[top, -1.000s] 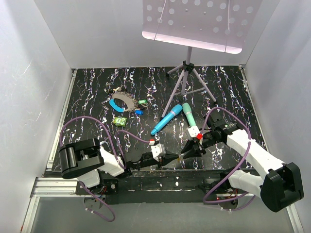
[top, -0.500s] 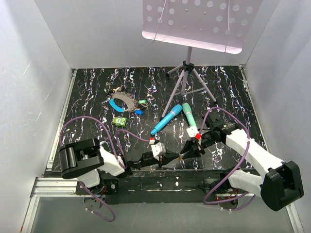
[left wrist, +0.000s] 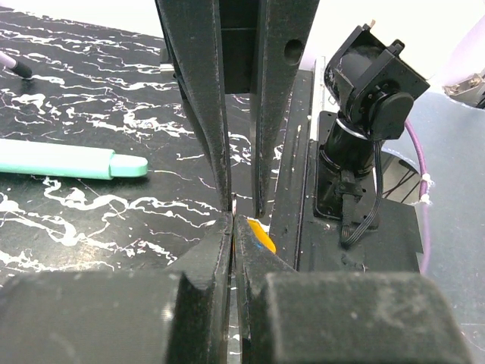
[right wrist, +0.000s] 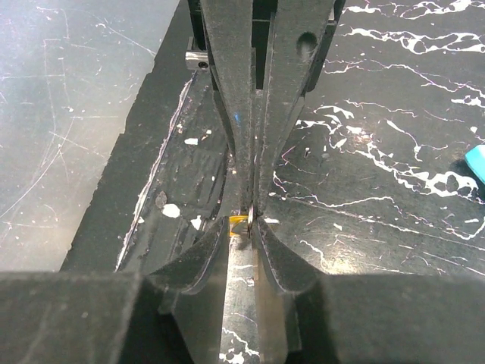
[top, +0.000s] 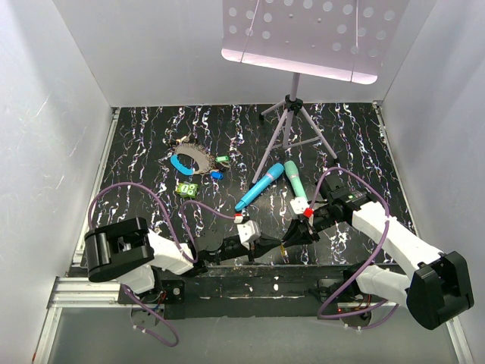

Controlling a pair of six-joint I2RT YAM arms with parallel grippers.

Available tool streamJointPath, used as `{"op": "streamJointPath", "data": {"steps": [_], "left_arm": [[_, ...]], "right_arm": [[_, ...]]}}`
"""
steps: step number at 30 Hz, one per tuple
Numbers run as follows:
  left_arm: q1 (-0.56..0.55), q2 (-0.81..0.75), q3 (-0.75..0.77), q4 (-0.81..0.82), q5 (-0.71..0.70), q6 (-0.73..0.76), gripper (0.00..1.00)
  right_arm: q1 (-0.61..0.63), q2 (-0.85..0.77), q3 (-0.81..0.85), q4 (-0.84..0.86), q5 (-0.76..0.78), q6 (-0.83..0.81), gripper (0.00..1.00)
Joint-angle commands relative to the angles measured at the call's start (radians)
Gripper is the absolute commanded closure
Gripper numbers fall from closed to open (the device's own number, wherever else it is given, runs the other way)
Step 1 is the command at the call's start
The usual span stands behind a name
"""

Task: Put the keys on the keyring
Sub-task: Adjust the key.

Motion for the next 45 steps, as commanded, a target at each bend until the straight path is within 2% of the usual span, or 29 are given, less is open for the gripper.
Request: {"op": "streamJointPath", "data": {"steps": [1, 18, 25, 34, 45], "left_arm": [[-0.003, -0.044, 0.031, -0.043, -0.029, -0.006, 1.0], [-0.003, -0.099, 0.068, -0.204, -0.037, 0.0, 1.0], [-0.003, -0.099, 0.079, -0.227, -0.032, -0.003, 1.0], [-0.003, -0.095, 0.082, -0.238, -0.026, -0.008, 1.0], [-0.003, -0.082, 0.08, -0.231, -0.017, -0.015, 1.0]], "right_arm": [[0.007, -0.005, 0.019, -0.008, -0.031, -0.001, 0.74], [0.016, 0.0, 0.017, 0.008, -0.035, 0.022, 0.77], [0.018, -0.002, 0.017, 0.018, -0.028, 0.034, 0.76], [0.018, -0.006, 0.017, 0.04, -0.018, 0.063, 0.7], [0.016, -0.011, 0.026, 0.068, -0.01, 0.114, 0.73]]}}
